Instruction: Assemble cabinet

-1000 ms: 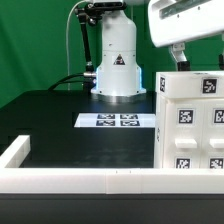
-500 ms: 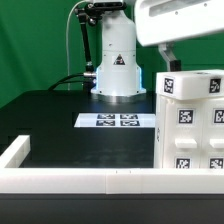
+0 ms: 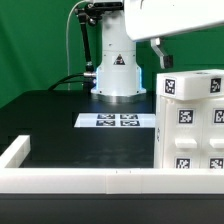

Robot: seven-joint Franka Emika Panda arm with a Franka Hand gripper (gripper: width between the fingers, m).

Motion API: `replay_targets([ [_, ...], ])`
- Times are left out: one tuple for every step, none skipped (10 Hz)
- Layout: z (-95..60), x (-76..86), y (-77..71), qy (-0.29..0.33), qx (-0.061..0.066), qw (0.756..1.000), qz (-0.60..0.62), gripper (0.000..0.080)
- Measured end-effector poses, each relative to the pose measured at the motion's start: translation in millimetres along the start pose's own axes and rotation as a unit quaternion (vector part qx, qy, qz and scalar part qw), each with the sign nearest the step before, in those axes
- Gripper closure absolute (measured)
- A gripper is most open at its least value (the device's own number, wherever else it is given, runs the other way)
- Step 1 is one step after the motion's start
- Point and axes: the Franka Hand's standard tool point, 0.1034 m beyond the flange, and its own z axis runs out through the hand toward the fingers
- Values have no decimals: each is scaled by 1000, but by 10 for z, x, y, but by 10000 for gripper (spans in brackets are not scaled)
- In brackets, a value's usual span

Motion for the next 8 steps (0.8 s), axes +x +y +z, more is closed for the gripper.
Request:
replay_targets([
  [3, 3, 9, 0, -2, 998, -58, 2],
  [5, 15, 5, 1, -11, 988, -154, 2],
  [5, 13, 1, -4, -19, 974, -227, 2],
  [11, -10, 18, -19, -26, 959, -283, 2],
  [11, -3, 63, -41, -26, 947, -317, 2],
  [-23, 23, 96, -48, -24, 939, -339, 2],
  [-59, 41, 103, -44, -22, 931, -362, 2],
  [-51, 47, 128, -47, -26, 909, -413, 2],
])
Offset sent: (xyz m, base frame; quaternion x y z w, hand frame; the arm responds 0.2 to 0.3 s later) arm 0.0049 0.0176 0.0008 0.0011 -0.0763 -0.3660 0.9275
